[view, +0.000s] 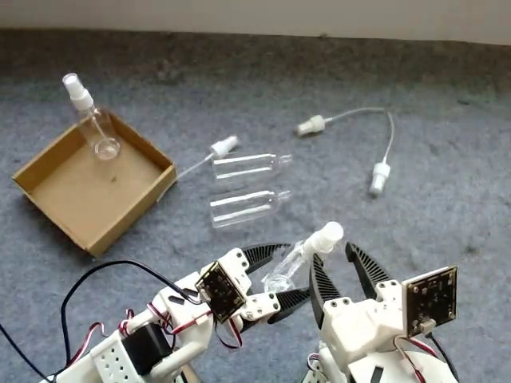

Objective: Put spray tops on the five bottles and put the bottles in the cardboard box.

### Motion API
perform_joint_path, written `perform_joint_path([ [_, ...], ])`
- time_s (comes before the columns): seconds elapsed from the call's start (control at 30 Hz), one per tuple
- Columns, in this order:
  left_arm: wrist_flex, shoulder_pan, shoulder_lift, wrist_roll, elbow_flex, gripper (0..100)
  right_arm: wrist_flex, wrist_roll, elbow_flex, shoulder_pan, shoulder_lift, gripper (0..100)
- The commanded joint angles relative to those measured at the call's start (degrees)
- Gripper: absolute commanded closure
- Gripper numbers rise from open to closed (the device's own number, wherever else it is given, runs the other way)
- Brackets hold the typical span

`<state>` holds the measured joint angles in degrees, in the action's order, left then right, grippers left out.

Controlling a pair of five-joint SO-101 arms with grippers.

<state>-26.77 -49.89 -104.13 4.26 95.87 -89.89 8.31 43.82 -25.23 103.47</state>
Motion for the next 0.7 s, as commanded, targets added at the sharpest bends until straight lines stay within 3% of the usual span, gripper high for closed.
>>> perform_joint_path([
  [0.0,0.2,0.7,-1.0,0.4,1.2,88,-0.4,-0.7,-4.1,-0.4,-0.7,82.5],
  [0.17,0.3,1.5,-1.0,0.3,1.2,88,-0.5,-0.7,-6.3,-0.1,-0.3,82.5],
  [0.43,1.1,14.3,-1.0,0.3,-0.8,88,-0.1,-0.7,-5.8,0.0,-0.2,82.5],
  [0.67,3.8,18.2,-1.0,0.4,-3.3,88,0.0,-0.4,-0.3,0.0,-0.2,82.5],
])
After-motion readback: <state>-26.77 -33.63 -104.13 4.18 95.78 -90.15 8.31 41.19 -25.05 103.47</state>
